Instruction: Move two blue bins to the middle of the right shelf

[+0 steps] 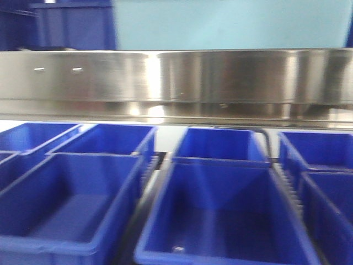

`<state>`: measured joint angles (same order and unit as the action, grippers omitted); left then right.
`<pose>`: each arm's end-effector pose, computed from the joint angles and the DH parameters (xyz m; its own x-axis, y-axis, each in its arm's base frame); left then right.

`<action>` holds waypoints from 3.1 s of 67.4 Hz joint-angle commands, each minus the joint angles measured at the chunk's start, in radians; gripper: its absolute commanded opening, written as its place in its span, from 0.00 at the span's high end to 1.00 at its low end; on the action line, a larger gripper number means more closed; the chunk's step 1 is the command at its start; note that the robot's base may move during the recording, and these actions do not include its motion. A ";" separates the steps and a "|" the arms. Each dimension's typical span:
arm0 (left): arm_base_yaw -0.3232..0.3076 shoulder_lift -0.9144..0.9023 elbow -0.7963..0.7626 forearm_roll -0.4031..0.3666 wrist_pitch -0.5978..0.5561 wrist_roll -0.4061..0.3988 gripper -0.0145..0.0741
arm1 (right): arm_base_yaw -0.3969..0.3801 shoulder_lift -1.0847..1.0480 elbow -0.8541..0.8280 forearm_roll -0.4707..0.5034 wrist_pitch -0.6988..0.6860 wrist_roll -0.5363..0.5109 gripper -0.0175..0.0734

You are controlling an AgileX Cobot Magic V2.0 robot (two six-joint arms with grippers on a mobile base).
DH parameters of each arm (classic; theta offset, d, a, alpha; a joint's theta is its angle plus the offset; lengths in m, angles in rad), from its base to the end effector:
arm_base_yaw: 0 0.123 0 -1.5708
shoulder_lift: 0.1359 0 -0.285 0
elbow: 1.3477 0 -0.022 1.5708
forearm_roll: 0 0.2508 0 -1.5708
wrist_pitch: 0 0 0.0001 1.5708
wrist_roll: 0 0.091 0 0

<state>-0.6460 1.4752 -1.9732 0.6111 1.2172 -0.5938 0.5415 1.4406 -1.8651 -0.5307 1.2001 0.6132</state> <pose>0.2477 -0.1254 0.5237 -0.4490 -0.0291 -0.8930 -0.0136 0.9996 -0.0258 0.2570 0.1044 0.5023 -0.5186 0.0923 -0.8500 0.0811 0.9950 0.0585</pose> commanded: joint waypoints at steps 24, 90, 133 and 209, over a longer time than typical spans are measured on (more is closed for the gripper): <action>-0.007 -0.010 -0.012 0.006 -0.041 0.010 0.96 | 0.000 -0.007 -0.008 -0.043 -0.033 -0.002 0.99; -0.007 -0.010 -0.012 0.051 -0.048 0.010 0.96 | 0.000 -0.005 -0.008 -0.038 -0.152 -0.002 0.99; -0.007 -0.010 -0.012 0.051 -0.061 0.010 0.96 | 0.000 -0.005 -0.008 -0.038 -0.160 -0.002 0.99; -0.007 -0.048 0.121 0.003 -0.222 -0.020 0.96 | 0.085 -0.011 0.028 -0.190 -0.138 0.104 0.99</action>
<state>-0.6442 1.4536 -1.8937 0.6422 1.1067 -0.6030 0.5921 1.4374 -1.8523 -0.6654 1.1364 0.6727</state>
